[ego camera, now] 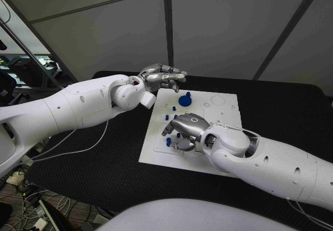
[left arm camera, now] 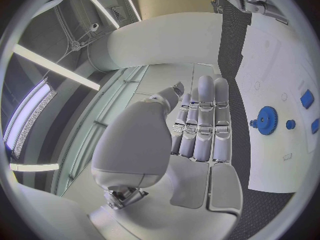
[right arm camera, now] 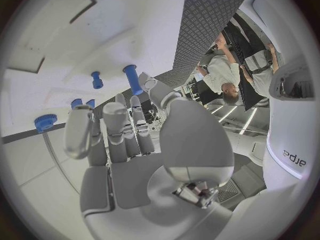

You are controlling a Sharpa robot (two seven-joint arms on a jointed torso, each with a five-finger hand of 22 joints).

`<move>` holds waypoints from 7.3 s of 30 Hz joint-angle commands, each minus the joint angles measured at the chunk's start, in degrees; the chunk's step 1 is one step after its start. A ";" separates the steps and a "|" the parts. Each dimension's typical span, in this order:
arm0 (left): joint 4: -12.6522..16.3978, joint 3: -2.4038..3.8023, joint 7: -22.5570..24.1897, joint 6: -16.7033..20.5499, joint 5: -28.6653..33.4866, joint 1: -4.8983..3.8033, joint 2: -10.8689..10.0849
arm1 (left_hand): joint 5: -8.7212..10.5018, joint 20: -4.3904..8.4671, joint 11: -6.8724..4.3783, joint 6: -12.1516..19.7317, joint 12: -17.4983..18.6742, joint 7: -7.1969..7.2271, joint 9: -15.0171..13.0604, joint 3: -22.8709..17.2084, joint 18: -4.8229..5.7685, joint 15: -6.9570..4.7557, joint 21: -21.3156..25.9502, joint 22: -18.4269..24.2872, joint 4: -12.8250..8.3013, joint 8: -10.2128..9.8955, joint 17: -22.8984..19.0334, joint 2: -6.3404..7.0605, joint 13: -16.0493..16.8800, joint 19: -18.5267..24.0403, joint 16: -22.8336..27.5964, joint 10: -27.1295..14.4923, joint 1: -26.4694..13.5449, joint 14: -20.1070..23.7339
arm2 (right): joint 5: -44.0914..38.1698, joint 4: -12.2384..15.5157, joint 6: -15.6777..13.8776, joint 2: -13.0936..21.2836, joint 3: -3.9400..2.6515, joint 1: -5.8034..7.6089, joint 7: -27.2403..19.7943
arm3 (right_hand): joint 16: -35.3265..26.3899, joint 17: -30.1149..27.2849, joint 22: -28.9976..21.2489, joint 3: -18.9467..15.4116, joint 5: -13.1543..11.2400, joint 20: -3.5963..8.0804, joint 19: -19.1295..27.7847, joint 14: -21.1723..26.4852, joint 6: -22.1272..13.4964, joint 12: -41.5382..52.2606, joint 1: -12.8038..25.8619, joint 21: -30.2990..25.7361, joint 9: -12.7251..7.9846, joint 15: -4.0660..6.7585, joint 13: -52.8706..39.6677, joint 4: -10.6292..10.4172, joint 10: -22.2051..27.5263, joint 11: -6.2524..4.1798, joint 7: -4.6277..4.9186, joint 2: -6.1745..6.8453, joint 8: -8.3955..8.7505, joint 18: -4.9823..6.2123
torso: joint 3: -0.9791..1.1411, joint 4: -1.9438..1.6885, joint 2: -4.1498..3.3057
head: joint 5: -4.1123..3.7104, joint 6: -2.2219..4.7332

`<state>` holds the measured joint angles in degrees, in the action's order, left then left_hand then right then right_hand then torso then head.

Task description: Assemble the parts on the task board

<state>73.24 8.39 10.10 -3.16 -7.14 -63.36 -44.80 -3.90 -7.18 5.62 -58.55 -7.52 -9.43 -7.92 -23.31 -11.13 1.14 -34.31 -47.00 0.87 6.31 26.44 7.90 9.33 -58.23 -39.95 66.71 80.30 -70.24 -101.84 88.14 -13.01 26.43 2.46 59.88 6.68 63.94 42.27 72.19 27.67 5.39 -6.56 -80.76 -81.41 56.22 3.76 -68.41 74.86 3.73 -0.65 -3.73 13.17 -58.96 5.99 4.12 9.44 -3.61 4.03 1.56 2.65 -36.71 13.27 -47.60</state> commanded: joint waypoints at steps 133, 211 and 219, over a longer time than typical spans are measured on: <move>1.55 -1.31 0.15 -1.29 0.02 -0.08 -1.92 | 0.43 -0.12 0.06 0.18 0.35 0.06 -0.20 0.37 0.76 0.10 0.71 0.31 0.08 -0.38 -0.12 -0.41 0.31 0.45 0.52 -0.61 -0.71 0.66 | 14.65 11.91 -9.21 15.00 -4.60 -6.47 33.12 | 17.95 30.25 17.54 -30.89 -2.33 6.56 -9.10 -5.17 10.96 61.55 12.55 14.90 31.17 7.09 -63.58 -30.17 -23.20 -8.78 -2.85 2.36 -5.07 -3.95 | -0.59 1.32 0.68 | -9.57 2.28; 1.05 -1.36 -0.04 -1.72 0.02 -0.05 -1.85 | 0.42 -0.14 0.06 0.22 0.37 0.06 -0.23 0.39 0.74 0.11 0.89 0.41 0.02 -0.43 -0.13 -0.43 0.39 0.47 0.61 -0.70 -0.66 0.74 | 13.69 14.79 -10.10 19.02 -4.58 -6.52 25.19 | 18.89 33.48 17.81 -37.39 2.08 6.95 -9.24 -5.77 12.53 61.23 -5.10 15.14 38.30 7.51 -65.76 -18.34 -24.12 -9.41 -3.60 -5.70 -5.54 -4.03 | -0.61 1.24 0.64 | -9.41 2.63; 1.08 -1.36 -0.09 -1.74 0.02 -0.05 -1.82 | 0.42 -0.14 0.06 0.22 0.37 0.06 -0.23 0.39 0.74 0.11 0.89 0.41 0.02 -0.43 -0.13 -0.43 0.39 0.47 0.61 -0.70 -0.66 0.74 | 12.10 13.43 -8.07 17.37 -4.58 -6.51 25.87 | 18.87 33.55 17.81 -37.44 2.12 7.13 -9.24 -5.78 12.81 60.96 -7.33 15.14 38.64 7.73 -65.75 -16.22 -24.06 -9.66 -3.89 -6.41 -5.58 -4.03 | -0.62 1.26 0.59 | -9.30 2.29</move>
<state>74.25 6.99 9.77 -4.27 -7.15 -63.32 -46.67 -3.68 -7.39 5.55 -58.56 -7.53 -9.41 -8.08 -23.31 -11.13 1.14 -33.65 -46.65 0.87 6.09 26.40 7.68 9.64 -58.02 -39.73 66.37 80.08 -69.82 -88.34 101.69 -22.56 43.96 -2.11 53.29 32.04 82.66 74.93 74.91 -9.73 7.17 0.13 -84.14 -83.83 68.84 64.90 -74.77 89.82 42.30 6.66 -69.64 -3.39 -82.81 -3.29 0.49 3.13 -9.10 0.86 0.94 3.91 -36.08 3.94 -45.20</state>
